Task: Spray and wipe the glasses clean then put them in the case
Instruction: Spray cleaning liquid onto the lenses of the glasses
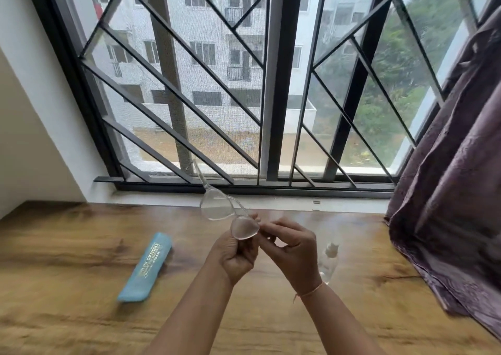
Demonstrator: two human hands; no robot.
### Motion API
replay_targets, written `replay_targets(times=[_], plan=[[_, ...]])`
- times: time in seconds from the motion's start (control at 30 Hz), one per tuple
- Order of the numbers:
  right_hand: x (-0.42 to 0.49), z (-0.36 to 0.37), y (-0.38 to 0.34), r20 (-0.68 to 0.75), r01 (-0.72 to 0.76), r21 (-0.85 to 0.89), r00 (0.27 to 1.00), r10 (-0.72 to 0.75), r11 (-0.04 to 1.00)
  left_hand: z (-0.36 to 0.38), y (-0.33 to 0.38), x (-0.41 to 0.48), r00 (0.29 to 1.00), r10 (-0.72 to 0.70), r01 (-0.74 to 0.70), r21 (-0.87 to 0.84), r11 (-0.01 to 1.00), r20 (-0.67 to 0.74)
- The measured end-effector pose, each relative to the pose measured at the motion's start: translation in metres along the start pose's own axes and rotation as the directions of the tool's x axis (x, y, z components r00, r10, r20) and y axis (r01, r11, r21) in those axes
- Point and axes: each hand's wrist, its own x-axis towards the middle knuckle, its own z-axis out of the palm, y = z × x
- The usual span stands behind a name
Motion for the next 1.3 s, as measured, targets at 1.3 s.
replay_targets(times=[1.3], plan=[[-0.065,-0.007,0.107,0.305,0.09,-0.47,0.95,0.066,0.878,-0.104,0.008,0.04,0.899,0.432,-0.32,0.557,0.767,-0.077]])
